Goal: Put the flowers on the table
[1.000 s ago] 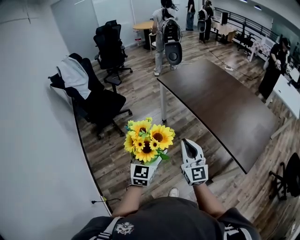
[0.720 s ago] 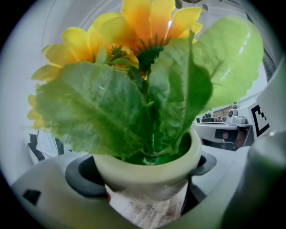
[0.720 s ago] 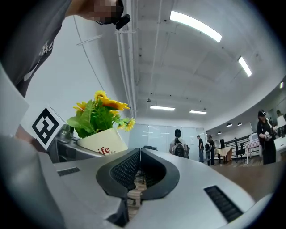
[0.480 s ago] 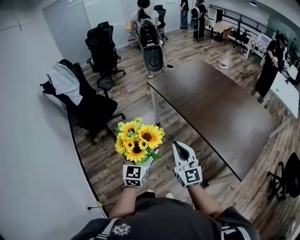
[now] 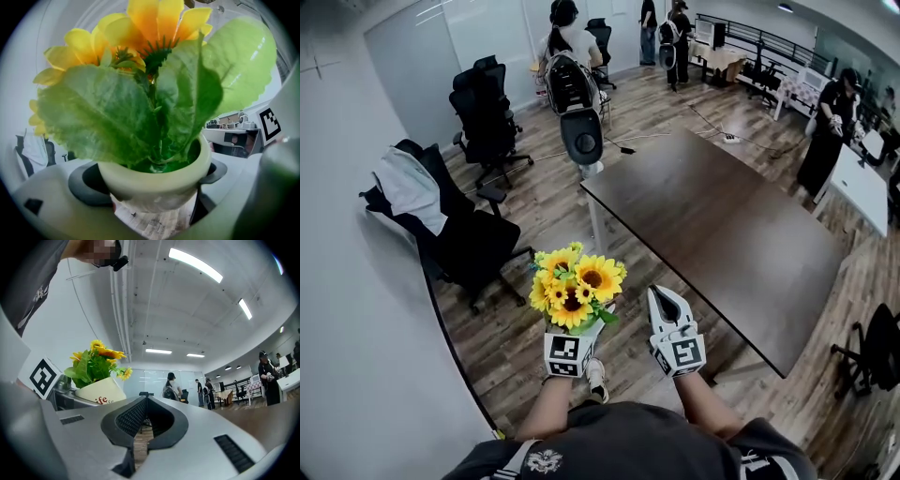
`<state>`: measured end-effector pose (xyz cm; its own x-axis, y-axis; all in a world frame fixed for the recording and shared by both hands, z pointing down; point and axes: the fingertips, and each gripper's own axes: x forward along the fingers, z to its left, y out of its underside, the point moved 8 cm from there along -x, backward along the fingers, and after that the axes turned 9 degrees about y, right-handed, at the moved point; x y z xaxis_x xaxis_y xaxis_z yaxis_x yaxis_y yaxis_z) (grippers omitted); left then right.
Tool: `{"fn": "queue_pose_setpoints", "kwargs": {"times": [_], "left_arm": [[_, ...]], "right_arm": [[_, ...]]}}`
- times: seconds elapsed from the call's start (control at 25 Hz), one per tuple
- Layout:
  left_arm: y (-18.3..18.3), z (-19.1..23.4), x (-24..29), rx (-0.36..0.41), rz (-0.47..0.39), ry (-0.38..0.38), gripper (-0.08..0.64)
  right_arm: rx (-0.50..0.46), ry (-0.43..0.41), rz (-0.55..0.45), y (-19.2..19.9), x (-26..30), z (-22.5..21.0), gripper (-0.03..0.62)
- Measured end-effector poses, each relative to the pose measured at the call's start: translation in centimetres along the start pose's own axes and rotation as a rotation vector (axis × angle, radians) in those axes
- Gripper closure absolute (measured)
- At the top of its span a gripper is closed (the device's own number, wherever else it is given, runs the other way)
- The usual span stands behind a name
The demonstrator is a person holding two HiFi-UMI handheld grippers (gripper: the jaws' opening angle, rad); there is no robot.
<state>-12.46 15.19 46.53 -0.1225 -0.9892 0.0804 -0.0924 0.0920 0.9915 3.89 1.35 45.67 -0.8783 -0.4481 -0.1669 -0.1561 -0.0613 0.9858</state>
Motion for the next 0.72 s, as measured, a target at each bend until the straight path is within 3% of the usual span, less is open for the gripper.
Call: {"fn": "queue_pose_setpoints", "kwargs": {"times": [0.56, 0.72], "left_arm": [[1.4, 11.5, 11.6, 0.003, -0.004, 0.157, 0.018], [1.2, 13.9, 14.1, -0.013, -0.013, 0.222, 0.018]], "right_arm": [[-0.041, 0.136, 0.036, 4.6, 13.2, -1.4, 0.568], [0.01, 0.205, 0.068, 5.2, 15.4, -2.0, 0.568]]}}
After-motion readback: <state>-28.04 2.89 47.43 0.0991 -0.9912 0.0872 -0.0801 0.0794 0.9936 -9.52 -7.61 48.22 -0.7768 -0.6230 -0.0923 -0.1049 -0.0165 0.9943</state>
